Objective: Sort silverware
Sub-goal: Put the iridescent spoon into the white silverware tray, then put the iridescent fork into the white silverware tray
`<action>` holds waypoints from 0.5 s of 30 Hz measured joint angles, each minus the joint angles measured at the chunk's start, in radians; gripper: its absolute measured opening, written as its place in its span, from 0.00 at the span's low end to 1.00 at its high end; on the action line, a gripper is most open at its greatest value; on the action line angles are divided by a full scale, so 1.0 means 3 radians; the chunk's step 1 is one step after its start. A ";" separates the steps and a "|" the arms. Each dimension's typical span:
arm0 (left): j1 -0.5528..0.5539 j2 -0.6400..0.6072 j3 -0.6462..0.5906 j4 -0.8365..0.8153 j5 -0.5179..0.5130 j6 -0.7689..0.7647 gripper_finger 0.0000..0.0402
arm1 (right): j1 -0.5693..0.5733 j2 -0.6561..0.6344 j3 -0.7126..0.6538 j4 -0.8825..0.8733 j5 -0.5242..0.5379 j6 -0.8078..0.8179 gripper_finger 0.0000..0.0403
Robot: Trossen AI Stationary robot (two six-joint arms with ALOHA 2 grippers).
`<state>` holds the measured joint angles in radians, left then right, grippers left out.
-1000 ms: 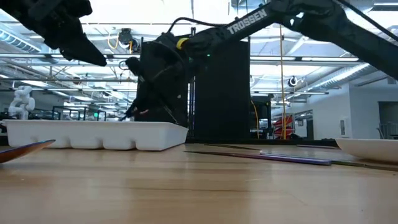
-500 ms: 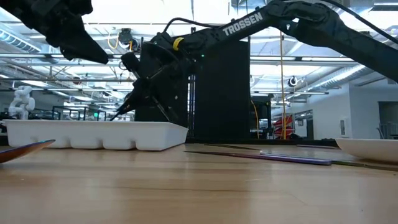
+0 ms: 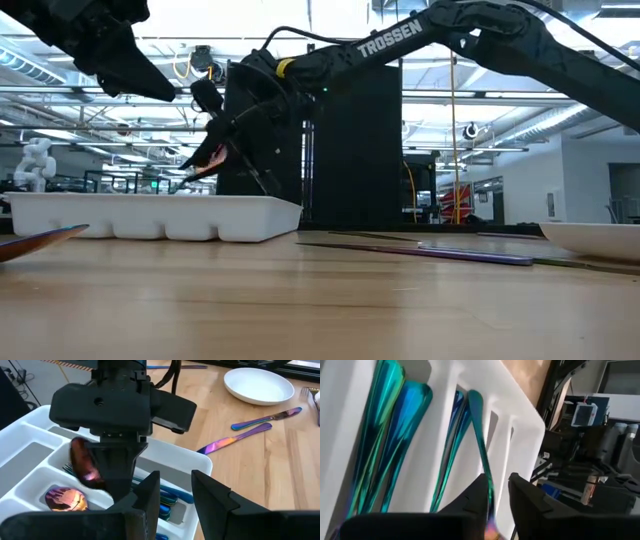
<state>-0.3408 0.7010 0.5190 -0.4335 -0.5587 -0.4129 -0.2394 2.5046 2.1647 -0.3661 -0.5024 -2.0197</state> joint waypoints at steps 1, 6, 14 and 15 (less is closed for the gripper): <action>0.0000 0.0000 0.0000 0.0000 0.0001 0.0000 0.28 | -0.0001 0.0000 0.0000 -0.0001 0.0004 -0.0001 0.19; 0.0000 0.0000 0.0000 -0.0001 0.0005 0.0001 0.28 | -0.0003 0.0000 0.0000 0.0012 0.0010 -0.0015 0.26; 0.0000 0.0000 -0.0001 -0.0003 0.0014 0.0003 0.28 | -0.0003 0.0000 0.0000 0.0007 0.0060 0.0030 0.30; 0.0000 0.0000 0.0000 -0.0003 0.0014 0.0003 0.28 | -0.0003 0.0000 0.0000 0.0008 0.0127 0.0081 0.30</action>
<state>-0.3408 0.7010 0.5190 -0.4343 -0.5545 -0.4122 -0.2401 2.5046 2.1647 -0.3636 -0.4645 -1.9953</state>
